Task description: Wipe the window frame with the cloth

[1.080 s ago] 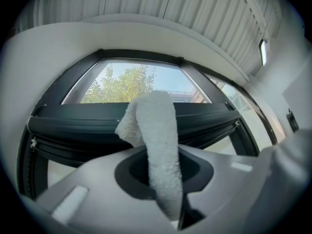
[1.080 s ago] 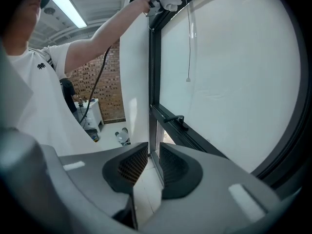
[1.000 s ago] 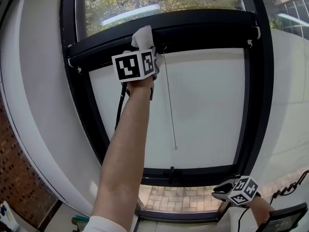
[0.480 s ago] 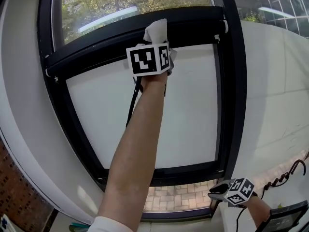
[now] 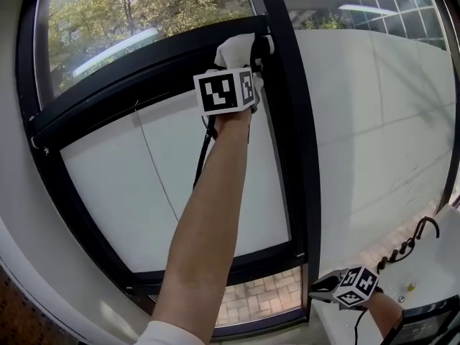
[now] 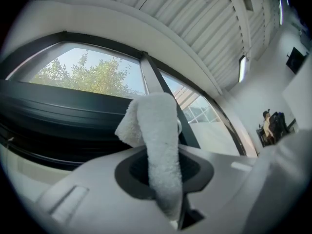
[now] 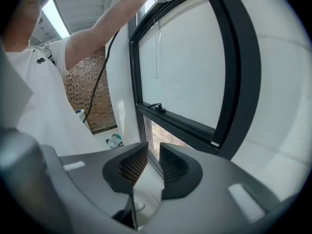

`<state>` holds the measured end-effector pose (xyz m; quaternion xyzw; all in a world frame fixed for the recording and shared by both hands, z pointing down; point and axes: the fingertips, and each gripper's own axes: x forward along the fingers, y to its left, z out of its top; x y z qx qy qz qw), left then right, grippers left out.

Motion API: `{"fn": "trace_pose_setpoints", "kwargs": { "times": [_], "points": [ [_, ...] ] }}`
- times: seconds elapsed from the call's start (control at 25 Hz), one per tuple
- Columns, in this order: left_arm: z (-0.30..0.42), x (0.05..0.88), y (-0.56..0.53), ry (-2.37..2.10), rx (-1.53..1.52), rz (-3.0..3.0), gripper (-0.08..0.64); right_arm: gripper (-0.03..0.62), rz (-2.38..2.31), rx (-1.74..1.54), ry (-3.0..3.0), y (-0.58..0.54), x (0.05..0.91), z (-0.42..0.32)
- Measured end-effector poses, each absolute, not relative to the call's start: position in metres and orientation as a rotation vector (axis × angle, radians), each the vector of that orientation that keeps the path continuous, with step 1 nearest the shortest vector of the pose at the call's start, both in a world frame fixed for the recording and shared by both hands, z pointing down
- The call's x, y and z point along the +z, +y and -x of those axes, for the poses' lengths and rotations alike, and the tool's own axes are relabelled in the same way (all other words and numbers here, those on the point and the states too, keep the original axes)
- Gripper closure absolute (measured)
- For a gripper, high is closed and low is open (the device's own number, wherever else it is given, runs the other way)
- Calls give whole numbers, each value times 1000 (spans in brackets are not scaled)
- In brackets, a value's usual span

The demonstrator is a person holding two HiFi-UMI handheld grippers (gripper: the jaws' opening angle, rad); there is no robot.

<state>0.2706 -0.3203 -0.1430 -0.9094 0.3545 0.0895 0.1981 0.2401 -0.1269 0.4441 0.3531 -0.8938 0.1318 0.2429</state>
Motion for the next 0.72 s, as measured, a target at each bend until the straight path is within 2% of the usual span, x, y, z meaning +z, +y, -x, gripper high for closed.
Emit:
{"fn": "trace_pose_setpoints", "kwargs": {
  "times": [0.32,0.56,0.72],
  "points": [
    [-331,-149,-309,915,235,2567,468,518,-1058,401,-2427,-116,449,-263],
    [-333,-145,-306,890,201,2528,468,520,-1012,365,-2412,-119,443,-258],
    [-329,-143,-300,842,70,2405,468,520,-924,243,-2373,-130,417,-249]
  ]
}}
